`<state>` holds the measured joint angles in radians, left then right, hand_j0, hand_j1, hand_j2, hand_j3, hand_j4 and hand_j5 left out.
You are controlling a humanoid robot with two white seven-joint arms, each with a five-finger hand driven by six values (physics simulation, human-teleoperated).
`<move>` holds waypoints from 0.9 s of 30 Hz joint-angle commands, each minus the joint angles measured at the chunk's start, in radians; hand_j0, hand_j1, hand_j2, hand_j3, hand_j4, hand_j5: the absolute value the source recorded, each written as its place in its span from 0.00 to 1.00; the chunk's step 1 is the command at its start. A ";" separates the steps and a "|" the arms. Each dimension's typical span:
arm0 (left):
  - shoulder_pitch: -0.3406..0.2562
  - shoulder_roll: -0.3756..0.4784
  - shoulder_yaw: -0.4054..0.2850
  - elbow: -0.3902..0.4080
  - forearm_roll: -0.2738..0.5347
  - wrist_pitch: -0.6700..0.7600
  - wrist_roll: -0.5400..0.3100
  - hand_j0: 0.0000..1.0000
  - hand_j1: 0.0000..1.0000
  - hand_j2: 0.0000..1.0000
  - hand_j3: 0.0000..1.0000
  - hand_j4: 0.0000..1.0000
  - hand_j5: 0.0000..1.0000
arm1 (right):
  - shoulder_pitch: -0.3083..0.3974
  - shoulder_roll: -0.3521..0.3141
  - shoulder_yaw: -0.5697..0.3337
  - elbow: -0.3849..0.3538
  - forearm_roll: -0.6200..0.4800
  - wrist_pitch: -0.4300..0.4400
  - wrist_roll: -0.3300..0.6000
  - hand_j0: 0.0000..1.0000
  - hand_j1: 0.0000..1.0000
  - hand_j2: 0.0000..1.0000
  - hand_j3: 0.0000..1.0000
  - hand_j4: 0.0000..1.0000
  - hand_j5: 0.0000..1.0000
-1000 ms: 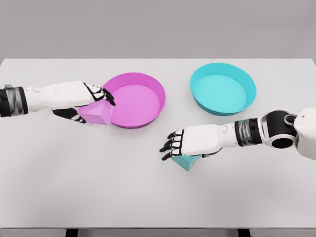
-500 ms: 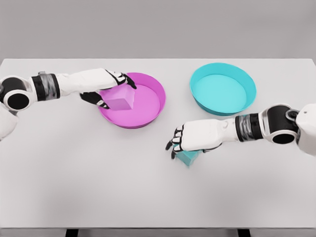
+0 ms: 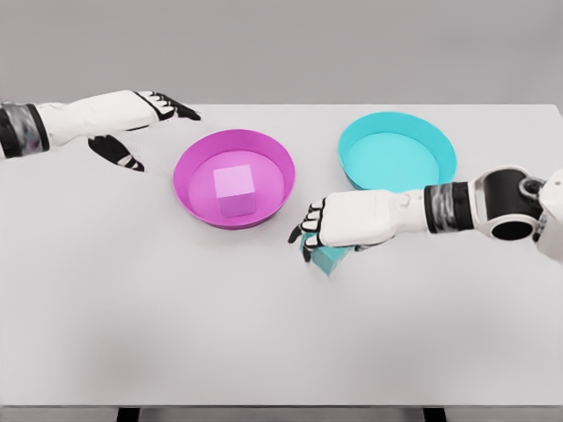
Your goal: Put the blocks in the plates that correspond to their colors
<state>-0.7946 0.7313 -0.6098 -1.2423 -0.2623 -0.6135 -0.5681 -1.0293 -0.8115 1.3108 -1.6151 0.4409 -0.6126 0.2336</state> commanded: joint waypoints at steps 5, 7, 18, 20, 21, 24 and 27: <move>0.049 0.214 0.002 -0.008 0.141 0.003 0.002 1.00 1.00 1.00 1.00 1.00 1.00 | 0.000 0.000 -0.058 0.003 -0.024 0.002 0.001 0.59 0.59 0.59 0.59 0.59 0.59; 0.106 0.214 -0.002 -0.002 0.138 0.003 0.001 1.00 1.00 1.00 1.00 1.00 1.00 | 0.000 0.002 -0.062 0.007 -0.025 0.002 0.001 0.59 0.59 0.59 0.59 0.59 0.59; 0.176 0.186 -0.005 0.000 0.118 0.003 -0.007 1.00 1.00 1.00 1.00 1.00 1.00 | -0.015 0.005 -0.148 0.057 -0.047 0.002 0.001 0.59 0.59 0.59 0.59 0.59 0.59; 0.176 0.168 -0.005 0.000 0.101 0.003 -0.007 1.00 1.00 1.00 1.00 1.00 1.00 | -0.020 0.006 -0.151 0.069 -0.048 0.002 0.001 0.59 0.59 0.59 0.59 0.59 0.59; 0.176 0.166 -0.005 0.000 0.097 0.003 -0.007 1.00 1.00 1.00 1.00 1.00 1.00 | -0.028 0.008 -0.162 0.090 -0.048 0.002 0.001 0.59 0.59 0.59 0.59 0.59 0.59; 0.176 0.166 -0.005 0.000 0.097 0.003 -0.007 1.00 1.00 1.00 1.00 1.00 1.00 | -0.043 0.054 -0.163 0.184 -0.047 0.002 0.001 0.59 0.59 0.59 0.59 0.59 0.59; 0.176 0.158 -0.005 0.000 0.075 0.003 -0.007 1.00 1.00 1.00 1.00 1.00 1.00 | -0.060 0.067 -0.165 0.219 -0.047 0.002 0.001 0.59 0.59 0.59 0.59 0.59 0.59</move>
<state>-0.6182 0.8935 -0.6158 -1.2433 -0.1822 -0.6133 -0.5761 -1.0891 -0.7560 1.1495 -1.4261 0.3997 -0.6123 0.2287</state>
